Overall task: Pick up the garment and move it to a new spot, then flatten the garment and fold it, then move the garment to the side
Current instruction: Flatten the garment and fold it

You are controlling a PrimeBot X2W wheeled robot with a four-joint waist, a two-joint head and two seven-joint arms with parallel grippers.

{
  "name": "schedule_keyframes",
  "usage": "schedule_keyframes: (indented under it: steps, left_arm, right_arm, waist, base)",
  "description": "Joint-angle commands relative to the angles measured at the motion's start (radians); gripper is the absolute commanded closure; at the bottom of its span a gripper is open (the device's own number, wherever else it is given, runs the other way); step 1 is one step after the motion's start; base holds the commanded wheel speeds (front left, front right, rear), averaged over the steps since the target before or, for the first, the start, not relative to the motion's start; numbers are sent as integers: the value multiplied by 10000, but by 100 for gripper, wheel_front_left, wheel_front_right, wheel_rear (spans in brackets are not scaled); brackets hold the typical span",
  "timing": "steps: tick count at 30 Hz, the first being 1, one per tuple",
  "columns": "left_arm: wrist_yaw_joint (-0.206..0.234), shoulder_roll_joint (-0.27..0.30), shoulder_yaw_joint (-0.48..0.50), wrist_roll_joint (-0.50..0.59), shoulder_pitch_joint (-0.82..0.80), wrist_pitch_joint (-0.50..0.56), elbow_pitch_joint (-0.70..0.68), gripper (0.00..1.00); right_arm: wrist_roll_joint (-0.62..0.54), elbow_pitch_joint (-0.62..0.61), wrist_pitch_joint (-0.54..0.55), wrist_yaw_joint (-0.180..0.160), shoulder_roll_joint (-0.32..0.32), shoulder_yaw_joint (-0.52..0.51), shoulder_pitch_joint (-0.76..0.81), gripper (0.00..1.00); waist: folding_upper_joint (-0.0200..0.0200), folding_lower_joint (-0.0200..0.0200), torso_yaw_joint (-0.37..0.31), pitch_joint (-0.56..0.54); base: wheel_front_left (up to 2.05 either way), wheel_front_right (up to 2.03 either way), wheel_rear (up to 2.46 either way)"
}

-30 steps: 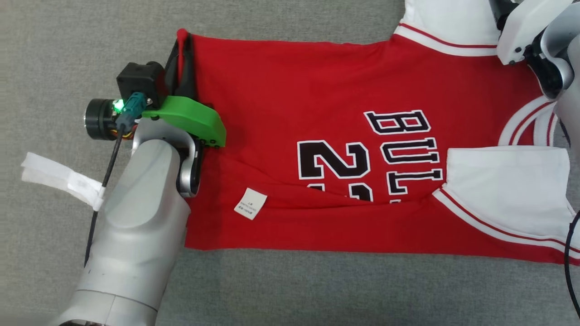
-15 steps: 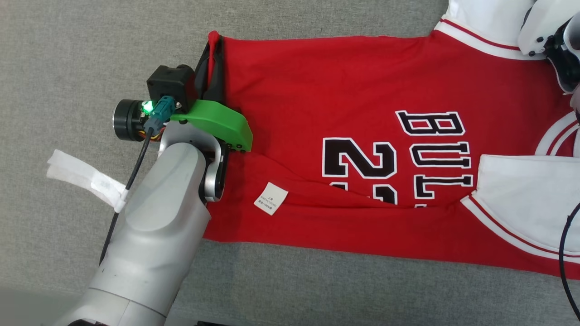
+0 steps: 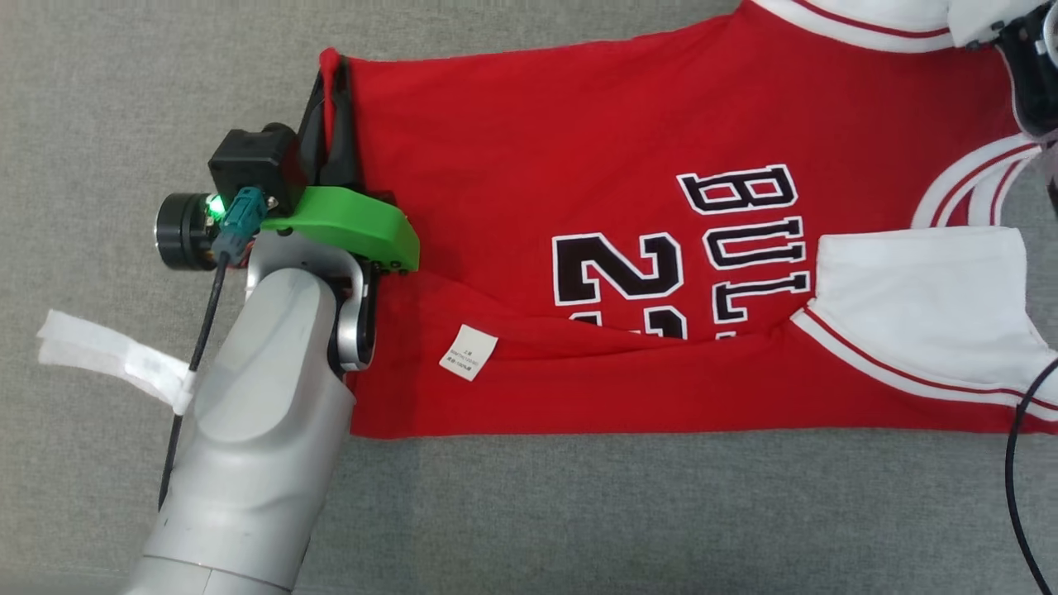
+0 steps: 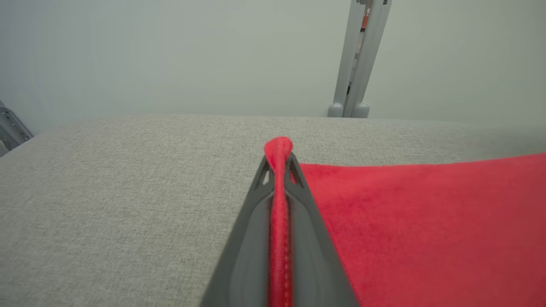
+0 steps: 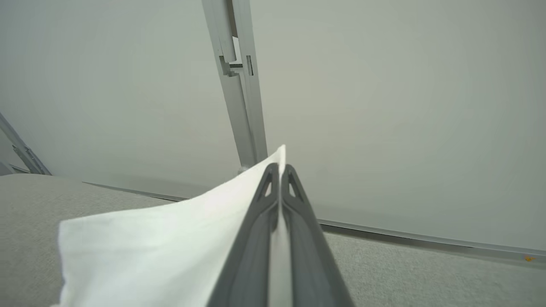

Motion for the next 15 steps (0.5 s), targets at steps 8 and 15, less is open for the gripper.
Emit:
schedule_keyframes:
  steps: [8, 15]
  left_arm:
    - [-463, 284, 1186, 736, 1158, 5, -181, 100]
    - [-849, 327, 1798, 1185, 2302, 5, -152, 100]
  right_arm:
    - [-243, -2487, -40, -17, 178, -1182, 3095, 100]
    - [-57, -3710, -41, -17, 560, -1603, 5574, 100]
  waist:
    - [0, -1, -1076, -1201]
    - [0, -1, -1520, -1815]
  base:
    - [0, 0, 0]
    - [0, 0, 0]
